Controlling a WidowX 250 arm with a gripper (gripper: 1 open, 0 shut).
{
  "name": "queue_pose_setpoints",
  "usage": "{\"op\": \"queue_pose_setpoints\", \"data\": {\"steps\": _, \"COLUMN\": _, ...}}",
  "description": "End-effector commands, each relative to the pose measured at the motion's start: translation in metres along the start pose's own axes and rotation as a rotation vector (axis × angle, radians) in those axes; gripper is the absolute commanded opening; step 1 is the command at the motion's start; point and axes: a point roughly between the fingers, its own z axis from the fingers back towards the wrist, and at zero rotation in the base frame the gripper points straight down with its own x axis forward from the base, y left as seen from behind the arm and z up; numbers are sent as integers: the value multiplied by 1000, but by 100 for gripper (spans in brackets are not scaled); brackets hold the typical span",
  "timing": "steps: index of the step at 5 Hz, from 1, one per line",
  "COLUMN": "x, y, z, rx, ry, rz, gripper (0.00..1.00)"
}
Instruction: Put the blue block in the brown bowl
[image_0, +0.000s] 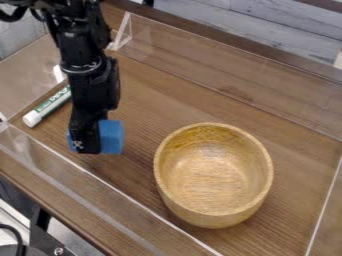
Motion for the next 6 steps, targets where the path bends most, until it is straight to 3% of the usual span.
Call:
{"op": "queue_pose_setpoints", "data": {"steps": 1, "x": 6, "y": 10, "z": 17, "rx": 72, "ry": -13, "rz": 21, "gripper": 0}}
{"op": "queue_pose_setpoints", "data": {"steps": 3, "x": 16, "y": 6, "z": 24, "rx": 81, "ry": -22, "rz": 84, "gripper": 0}}
{"op": "queue_pose_setpoints", "data": {"steps": 5, "x": 42, "y": -5, "z": 34, "rx": 89, "ry": -35, "rz": 170, "gripper": 0}}
{"op": "queue_pose_setpoints", "data": {"steps": 6, "x": 48, "y": -6, "z": 36, "rx": 98, "ry": -42, "rz": 205, "gripper": 0}}
